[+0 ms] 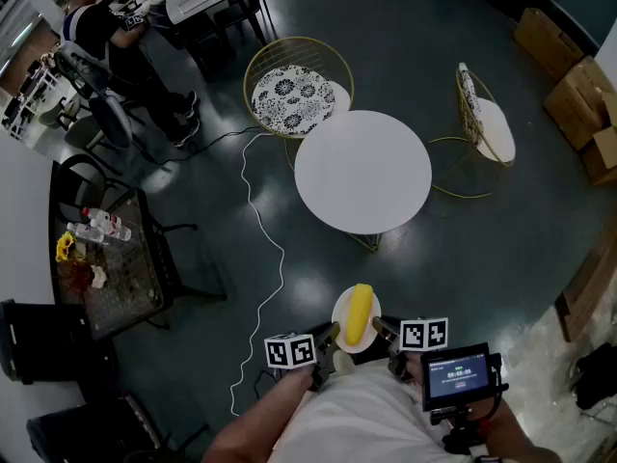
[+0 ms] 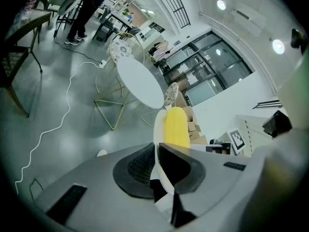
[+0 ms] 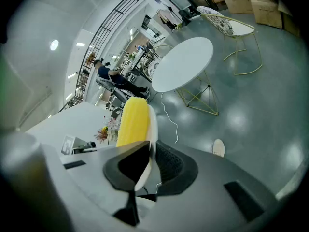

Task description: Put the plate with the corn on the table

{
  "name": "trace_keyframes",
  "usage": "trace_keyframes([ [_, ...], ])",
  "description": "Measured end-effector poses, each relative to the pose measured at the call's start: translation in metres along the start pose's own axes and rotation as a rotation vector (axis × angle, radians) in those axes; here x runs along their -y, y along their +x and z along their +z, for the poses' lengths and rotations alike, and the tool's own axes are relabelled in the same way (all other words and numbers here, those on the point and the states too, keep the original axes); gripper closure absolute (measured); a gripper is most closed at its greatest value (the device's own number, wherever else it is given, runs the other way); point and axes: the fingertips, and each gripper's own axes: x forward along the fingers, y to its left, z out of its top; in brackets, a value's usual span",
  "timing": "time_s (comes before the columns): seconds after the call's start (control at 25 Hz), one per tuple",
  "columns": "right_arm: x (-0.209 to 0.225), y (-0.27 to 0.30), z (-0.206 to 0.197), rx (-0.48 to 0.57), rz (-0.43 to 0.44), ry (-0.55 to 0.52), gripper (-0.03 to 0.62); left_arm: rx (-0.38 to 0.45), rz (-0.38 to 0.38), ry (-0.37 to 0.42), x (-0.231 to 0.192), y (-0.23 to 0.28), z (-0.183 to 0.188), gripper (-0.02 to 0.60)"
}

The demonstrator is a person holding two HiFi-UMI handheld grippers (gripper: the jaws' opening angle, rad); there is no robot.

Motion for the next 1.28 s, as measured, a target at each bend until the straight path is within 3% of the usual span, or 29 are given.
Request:
trace_keyframes([
  [0.2, -0.028, -0.015, -0.061, 0.007, 0.006, 0.002, 0.543, 0.02, -0.009, -0.027, 0.005, -0.052, -0.049, 0.549],
  [0.36, -0.044, -0.023, -0.087, 0.031, 0.011, -0.014, 0.543, 0.038, -0.016, -0.024, 0.008, -0.075, -0.07, 0.551],
  [0.84, -0.054, -0.047, -0.117, 0.063, 0.016, -0.043, 0.543, 0.103, -0.027, -0.012, 0.019, -0.094, -0.103, 0.551],
  [1.28, -0.068, -0.043, -0.122, 0.073, 0.03, -0.086, 0.543, 0.151, -0.026, -0.017, 0.014, -0.109, -0.106, 0.551],
])
